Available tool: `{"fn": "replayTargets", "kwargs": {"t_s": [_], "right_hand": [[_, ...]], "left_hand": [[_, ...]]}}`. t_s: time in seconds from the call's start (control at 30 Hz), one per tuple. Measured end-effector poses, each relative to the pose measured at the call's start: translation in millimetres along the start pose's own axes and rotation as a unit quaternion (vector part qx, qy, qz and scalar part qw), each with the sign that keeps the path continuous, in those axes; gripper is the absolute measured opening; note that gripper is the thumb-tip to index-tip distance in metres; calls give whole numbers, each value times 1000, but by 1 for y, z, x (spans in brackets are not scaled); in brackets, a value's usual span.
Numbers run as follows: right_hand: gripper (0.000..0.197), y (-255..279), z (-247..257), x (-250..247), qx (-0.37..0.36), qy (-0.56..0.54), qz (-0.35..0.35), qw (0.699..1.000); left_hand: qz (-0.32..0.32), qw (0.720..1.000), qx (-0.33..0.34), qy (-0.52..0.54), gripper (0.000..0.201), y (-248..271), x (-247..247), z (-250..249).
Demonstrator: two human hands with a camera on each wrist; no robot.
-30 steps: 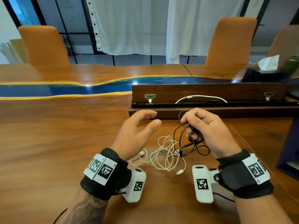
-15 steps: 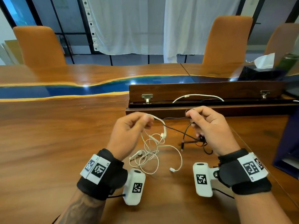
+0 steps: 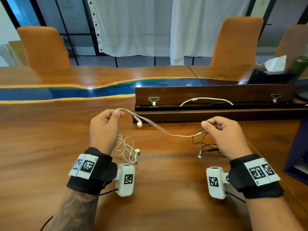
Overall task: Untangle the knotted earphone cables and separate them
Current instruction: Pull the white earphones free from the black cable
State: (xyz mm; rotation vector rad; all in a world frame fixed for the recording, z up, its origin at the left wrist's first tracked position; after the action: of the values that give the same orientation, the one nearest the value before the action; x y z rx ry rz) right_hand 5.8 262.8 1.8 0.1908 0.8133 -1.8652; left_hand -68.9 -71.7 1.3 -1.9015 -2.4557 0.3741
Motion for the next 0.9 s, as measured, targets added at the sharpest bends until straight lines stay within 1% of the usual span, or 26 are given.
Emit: {"fn": "replayTargets", "kwargs": {"t_s": [0.07,0.1,0.13,0.23,0.3,0.37,0.5,0.63,0.7,0.77,0.83,0.9], "right_hand": [[7,1,-8,-2,26,32,8,999],[4,1,-11,-3,35,43,16,998],[3,1,-12,-3,39,44,24,998],[9,0,-8,3,13,-5,60,998],[13,1,-4,8,7,-51,72,996],[15,2,-4,14,6,-65,87,994],[11,5,-7,29,-6,-14,144,989],[11,7,-13,34,18,31,187,982],[12,9,-14,34,31,48,198,979],[15,8,-12,31,33,82,182,979],[21,6,-5,25,16,135,137,981],[27,4,8,24,-9,161,93,983]], "left_hand": [[-28,999,3,-22,25,-4,-7,-1],[-29,999,1,-41,26,-5,-9,-2],[-16,997,-3,-70,26,-4,-8,-3],[74,982,-13,-175,26,3,7,-1],[128,971,-5,-200,26,12,21,-1],[157,969,9,-188,26,18,31,-3],[185,974,23,-128,24,24,40,-7],[227,968,27,-104,26,31,44,-8],[252,964,19,-87,29,34,47,-8],[284,958,-5,-49,32,38,51,-9],[313,949,-26,-7,33,42,56,-12],[336,941,-29,13,33,48,60,-15]]}}
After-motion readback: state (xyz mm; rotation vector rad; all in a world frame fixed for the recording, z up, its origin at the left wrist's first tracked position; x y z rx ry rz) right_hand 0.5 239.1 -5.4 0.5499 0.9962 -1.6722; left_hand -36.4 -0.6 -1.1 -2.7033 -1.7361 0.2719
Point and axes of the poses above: each hand's wrist, its own y-axis away from the middle knuckle, its own x-axis out of the palm, z = x × y, the point moved 5 cm from there along -y, towards the middle knuckle, and after that the axes turned 10 degrees about -x, right-handed, at the moved point
